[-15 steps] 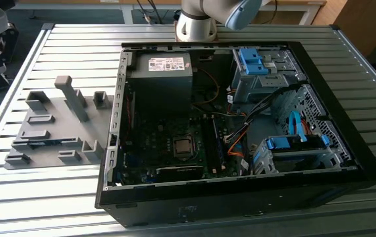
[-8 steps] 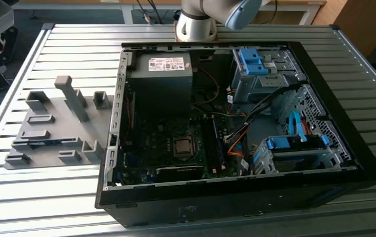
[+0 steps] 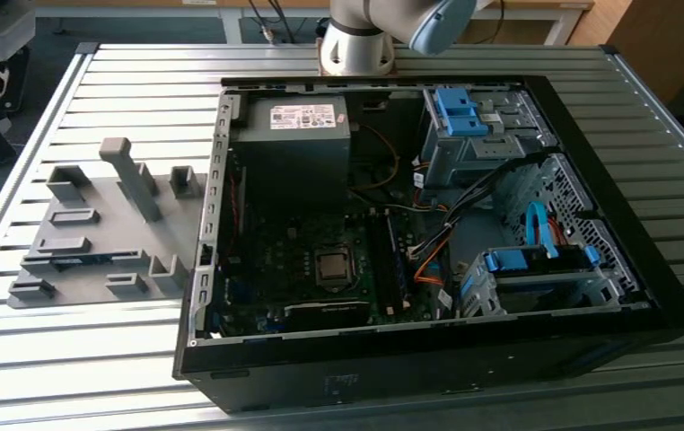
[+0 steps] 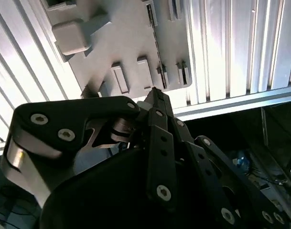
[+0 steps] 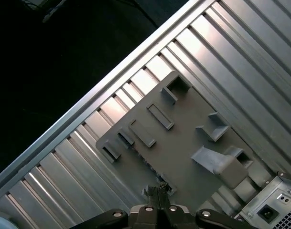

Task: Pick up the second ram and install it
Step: 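Pick up the second ram and move it above second insertion slot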

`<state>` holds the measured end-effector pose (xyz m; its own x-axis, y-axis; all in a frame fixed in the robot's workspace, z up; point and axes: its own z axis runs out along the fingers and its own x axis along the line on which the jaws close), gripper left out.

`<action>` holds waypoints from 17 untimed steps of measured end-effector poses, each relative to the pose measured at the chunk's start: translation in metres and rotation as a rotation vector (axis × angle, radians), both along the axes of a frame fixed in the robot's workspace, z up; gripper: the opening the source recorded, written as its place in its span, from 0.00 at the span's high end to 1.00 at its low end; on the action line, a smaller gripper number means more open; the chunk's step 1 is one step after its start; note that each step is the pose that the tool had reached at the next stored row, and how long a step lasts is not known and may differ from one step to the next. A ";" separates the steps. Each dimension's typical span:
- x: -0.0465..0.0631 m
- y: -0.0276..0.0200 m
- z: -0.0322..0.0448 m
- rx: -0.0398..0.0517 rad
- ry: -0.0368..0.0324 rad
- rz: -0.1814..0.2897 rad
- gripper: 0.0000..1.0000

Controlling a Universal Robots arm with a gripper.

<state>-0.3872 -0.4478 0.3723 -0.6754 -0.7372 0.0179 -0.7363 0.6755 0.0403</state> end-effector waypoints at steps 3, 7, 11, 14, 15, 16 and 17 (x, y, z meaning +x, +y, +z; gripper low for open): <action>0.000 0.0000 -0.0004 0.0001 -0.0001 0.056 0.89; 0.000 0.0000 -0.0010 0.0000 -0.0001 0.127 0.89; 0.000 0.0000 -0.0010 -0.0002 -0.0009 0.166 0.89; 0.000 -0.0001 -0.0012 0.0000 -0.0016 0.170 0.89; 0.000 -0.0001 -0.0013 -0.0001 -0.0015 0.184 0.89; 0.000 -0.0002 -0.0015 -0.0001 -0.0015 0.201 0.89; 0.000 -0.0002 -0.0017 -0.0001 -0.0015 0.219 0.89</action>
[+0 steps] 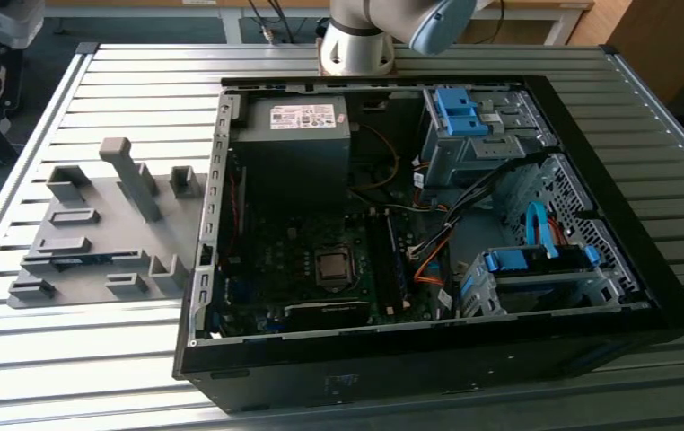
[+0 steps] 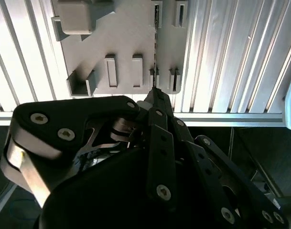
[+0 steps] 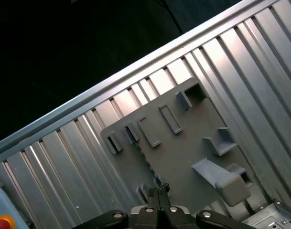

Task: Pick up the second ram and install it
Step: 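Pick up the second ram and move it above second insertion slot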

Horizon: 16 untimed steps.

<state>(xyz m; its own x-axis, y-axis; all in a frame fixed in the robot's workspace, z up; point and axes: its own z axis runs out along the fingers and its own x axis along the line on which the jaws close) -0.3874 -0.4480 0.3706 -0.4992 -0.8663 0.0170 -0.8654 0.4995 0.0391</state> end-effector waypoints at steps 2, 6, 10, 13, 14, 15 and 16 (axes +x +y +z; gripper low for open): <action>0.000 0.0000 -0.0004 -0.0001 0.0001 0.036 0.89; 0.000 0.0000 -0.0007 -0.0002 -0.0053 0.085 0.89; 0.000 0.0000 -0.0010 0.0104 -0.0230 0.099 0.89; 0.000 0.0000 -0.0012 0.0165 -0.0372 0.100 0.89; -0.001 0.0001 -0.0012 0.0161 -0.0452 0.100 0.89; -0.001 0.0000 -0.0014 0.0156 -0.0565 0.100 0.89; -0.001 0.0000 -0.0016 0.0153 -0.0680 0.101 0.89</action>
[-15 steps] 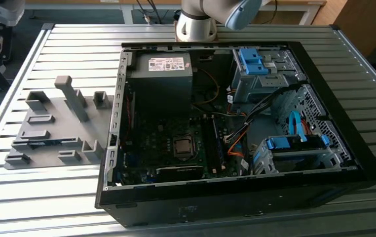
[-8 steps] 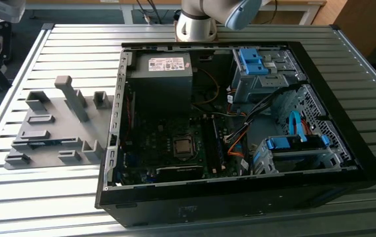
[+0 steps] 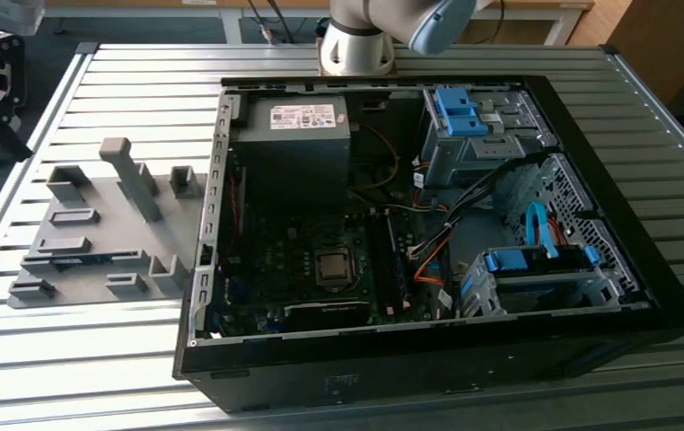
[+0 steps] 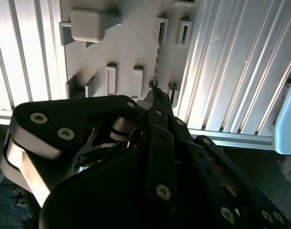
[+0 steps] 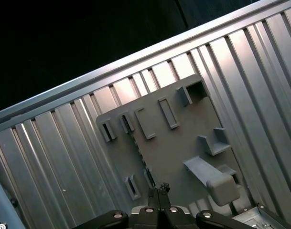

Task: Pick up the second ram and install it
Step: 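Pick up the second ram and move it above second insertion slot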

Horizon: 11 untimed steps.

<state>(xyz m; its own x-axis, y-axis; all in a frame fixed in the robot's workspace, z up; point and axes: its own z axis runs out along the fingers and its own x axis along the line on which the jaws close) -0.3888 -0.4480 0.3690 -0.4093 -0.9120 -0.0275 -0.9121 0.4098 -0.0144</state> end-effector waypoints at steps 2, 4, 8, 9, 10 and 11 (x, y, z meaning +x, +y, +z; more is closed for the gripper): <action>0.000 0.0000 -0.0002 0.0007 -0.0099 0.011 0.89; 0.000 0.0000 -0.0005 0.0013 -0.0121 0.041 0.89; 0.000 0.0000 -0.0007 0.0016 -0.0161 0.104 0.89; 0.000 0.0000 -0.0008 0.0016 -0.0168 0.115 0.89; 0.000 0.0000 -0.0009 0.0017 -0.0169 0.118 0.89; 0.000 0.0000 -0.0009 0.0017 -0.0169 0.118 0.89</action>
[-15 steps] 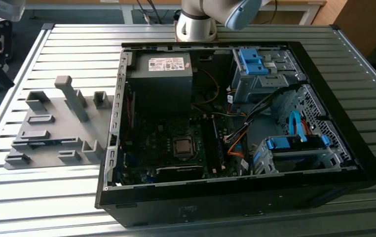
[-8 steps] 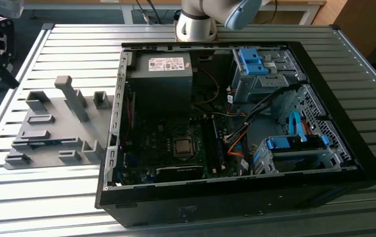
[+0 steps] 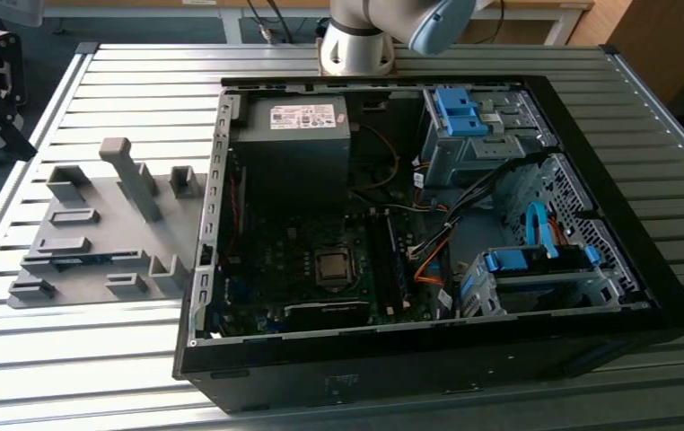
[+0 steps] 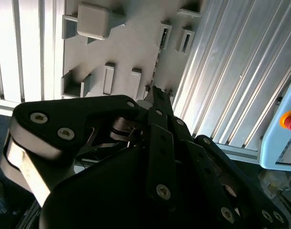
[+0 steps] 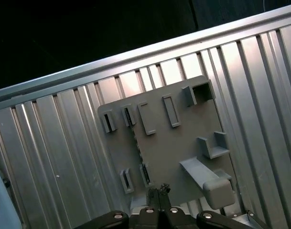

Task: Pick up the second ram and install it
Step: 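Pick up the second ram and move it above second insertion slot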

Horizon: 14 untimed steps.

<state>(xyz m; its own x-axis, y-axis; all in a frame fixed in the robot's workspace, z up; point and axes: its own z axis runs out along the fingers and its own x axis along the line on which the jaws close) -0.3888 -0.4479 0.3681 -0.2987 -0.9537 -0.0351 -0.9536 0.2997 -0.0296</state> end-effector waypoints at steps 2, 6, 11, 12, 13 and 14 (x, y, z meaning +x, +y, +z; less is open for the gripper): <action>0.000 0.0000 0.0000 0.0000 0.0000 0.000 0.89; 0.000 0.0000 -0.0001 0.0000 0.0000 0.000 0.89; 0.000 0.0000 -0.0004 0.0005 0.0027 0.000 0.89; 0.000 0.0000 -0.0003 0.0004 0.0125 0.000 0.89; 0.000 0.0000 -0.0002 0.0003 0.0245 0.000 0.89; 0.000 0.0000 -0.0002 0.0003 0.0318 0.000 0.89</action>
<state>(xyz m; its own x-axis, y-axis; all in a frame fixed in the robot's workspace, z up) -0.3888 -0.4480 0.3679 -0.2995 -0.9537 -0.0259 -0.9541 0.2996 0.0008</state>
